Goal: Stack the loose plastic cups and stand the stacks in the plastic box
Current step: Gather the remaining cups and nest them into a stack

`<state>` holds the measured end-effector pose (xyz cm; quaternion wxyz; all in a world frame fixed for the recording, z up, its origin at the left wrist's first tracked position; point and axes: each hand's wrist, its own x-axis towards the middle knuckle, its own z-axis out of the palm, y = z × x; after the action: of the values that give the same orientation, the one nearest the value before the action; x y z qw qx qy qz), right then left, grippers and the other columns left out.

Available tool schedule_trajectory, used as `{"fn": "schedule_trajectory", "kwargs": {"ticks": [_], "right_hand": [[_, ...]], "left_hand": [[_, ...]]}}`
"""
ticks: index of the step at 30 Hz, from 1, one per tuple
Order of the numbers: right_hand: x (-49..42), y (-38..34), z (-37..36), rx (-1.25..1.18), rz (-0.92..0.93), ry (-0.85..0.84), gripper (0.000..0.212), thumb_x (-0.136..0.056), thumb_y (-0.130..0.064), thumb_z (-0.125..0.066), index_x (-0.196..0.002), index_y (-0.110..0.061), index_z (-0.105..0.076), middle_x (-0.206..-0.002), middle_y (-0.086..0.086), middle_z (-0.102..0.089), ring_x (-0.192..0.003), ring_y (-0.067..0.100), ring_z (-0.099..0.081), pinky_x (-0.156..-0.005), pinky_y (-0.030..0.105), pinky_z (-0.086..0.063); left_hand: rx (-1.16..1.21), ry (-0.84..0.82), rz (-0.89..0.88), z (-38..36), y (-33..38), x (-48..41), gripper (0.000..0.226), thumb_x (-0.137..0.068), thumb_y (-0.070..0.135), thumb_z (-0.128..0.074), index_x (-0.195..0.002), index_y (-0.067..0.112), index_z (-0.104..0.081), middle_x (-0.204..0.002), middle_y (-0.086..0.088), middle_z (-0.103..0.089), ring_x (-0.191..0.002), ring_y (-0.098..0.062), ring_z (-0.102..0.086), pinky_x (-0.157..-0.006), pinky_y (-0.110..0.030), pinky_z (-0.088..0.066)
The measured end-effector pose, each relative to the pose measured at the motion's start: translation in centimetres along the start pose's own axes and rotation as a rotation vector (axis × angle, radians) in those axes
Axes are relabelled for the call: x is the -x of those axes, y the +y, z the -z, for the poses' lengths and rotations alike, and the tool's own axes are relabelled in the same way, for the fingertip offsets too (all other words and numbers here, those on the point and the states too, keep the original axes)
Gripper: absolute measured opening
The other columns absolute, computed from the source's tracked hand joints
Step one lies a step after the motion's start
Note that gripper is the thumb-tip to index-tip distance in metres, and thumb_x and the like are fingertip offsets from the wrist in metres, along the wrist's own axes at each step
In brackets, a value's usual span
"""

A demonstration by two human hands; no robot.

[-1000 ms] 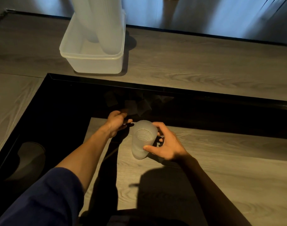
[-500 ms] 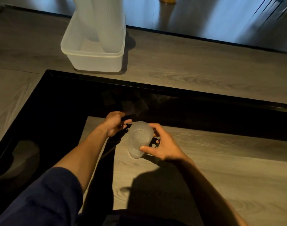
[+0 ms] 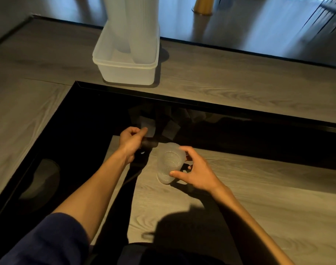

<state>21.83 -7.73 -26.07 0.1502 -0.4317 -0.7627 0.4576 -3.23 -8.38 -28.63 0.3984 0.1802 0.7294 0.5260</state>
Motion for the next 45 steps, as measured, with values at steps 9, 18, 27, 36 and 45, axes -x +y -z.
{"fn": "schedule_trajectory", "kwargs": {"ticks": [9, 18, 27, 36, 45], "right_hand": [[1.0, -0.2, -1.6, -0.033, 0.001, 0.047, 0.072, -0.075, -0.034, -0.090, -0.132, -0.046, -0.048, -0.126, -0.030, -0.052, -0.114, -0.009, -0.049, -0.090, 0.025, -0.047], [2.2, -0.3, -2.4, -0.076, 0.011, 0.069, 0.075, -0.074, -0.034, -0.089, -0.137, -0.041, -0.049, -0.128, -0.017, -0.060, -0.118, 0.003, -0.057, -0.082, 0.023, -0.056], [3.1, -0.5, -3.4, -0.085, 0.021, 0.064, 0.075, -0.075, -0.037, -0.088, -0.139, -0.037, -0.048, -0.128, -0.015, -0.058, -0.115, 0.005, -0.057, -0.093, 0.044, -0.059], [3.4, -1.1, -3.4, -0.082, 0.036, 0.070, 0.073, -0.077, -0.035, -0.088, -0.138, -0.037, -0.049, -0.126, -0.018, -0.059, -0.111, -0.002, -0.057, -0.084, 0.025, -0.056], [3.1, -1.2, -3.3, -0.128, 0.009, 0.024, 0.072, -0.080, -0.022, -0.085, -0.140, -0.033, -0.047, -0.131, -0.015, -0.055, -0.121, 0.008, -0.055, -0.094, 0.035, -0.056]], "left_hand": [[-0.245, -0.073, -0.561, 2.7, 3.0, 7.3, 0.029, -0.093, 0.023, -0.073, -0.094, 0.009, -0.048, -0.076, 0.002, -0.048, -0.059, 0.003, -0.050, -0.056, -0.013, -0.044], [-0.643, -0.304, -0.778, 1.6, 3.2, 12.6, 0.046, -0.082, 0.043, -0.079, -0.101, 0.023, -0.042, -0.078, 0.009, -0.056, -0.067, -0.007, -0.060, -0.055, -0.024, -0.051], [-0.963, -0.310, -0.872, 1.5, 2.0, 12.9, 0.096, -0.083, 0.055, -0.071, -0.156, 0.015, -0.024, -0.142, -0.004, -0.024, -0.099, -0.015, -0.045, -0.067, -0.021, -0.042], [-1.049, -0.309, -0.936, 2.2, 1.8, 12.5, 0.090, -0.084, 0.063, -0.058, -0.157, 0.019, -0.029, -0.143, -0.007, -0.034, -0.127, -0.021, -0.034, -0.096, -0.032, -0.034], [-1.035, -0.395, -0.771, 2.2, 0.5, 12.4, 0.113, -0.078, 0.067, -0.067, -0.163, 0.026, -0.004, -0.158, -0.005, -0.025, -0.143, -0.023, -0.023, -0.112, -0.047, -0.033]]}}
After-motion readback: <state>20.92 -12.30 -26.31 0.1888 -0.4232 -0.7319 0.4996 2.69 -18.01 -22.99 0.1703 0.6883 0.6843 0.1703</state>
